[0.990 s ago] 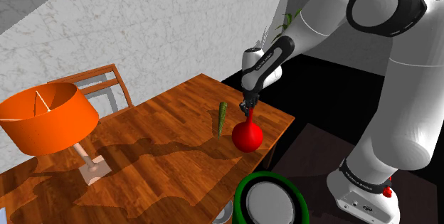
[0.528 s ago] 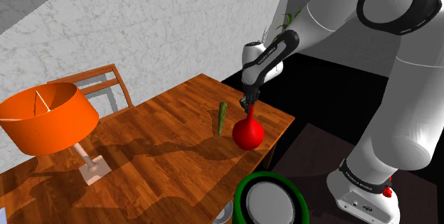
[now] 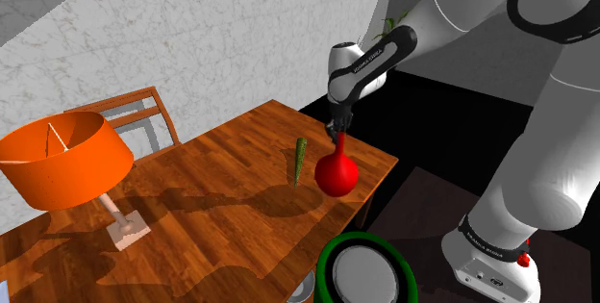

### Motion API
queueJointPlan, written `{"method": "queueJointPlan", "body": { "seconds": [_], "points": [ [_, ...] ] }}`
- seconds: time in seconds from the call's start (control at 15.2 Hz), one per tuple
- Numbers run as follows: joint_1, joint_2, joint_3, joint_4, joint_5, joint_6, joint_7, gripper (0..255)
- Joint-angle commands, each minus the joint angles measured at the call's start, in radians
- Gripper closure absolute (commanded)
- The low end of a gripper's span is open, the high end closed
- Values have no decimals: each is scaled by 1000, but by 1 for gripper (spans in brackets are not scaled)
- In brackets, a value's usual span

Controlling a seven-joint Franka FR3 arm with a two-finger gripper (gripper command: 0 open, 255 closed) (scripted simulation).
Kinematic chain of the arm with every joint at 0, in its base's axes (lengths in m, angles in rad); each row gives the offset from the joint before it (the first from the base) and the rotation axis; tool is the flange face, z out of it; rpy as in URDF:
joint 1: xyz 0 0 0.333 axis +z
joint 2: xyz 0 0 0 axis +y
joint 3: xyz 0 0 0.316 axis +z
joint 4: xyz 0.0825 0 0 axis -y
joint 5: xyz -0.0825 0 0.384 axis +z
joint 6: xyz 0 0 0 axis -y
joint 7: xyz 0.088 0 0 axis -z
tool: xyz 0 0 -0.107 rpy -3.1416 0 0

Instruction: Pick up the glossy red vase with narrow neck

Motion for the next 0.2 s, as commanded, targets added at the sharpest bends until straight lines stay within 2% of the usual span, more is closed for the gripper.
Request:
{"method": "queueJointPlan", "body": {
  "seconds": [0.0, 0.13],
  "points": [
    [2, -24, 0, 3, -5, -26, 5, 255],
    [2, -26, 0, 3, -5, -28, 5, 255]
  ]
}}
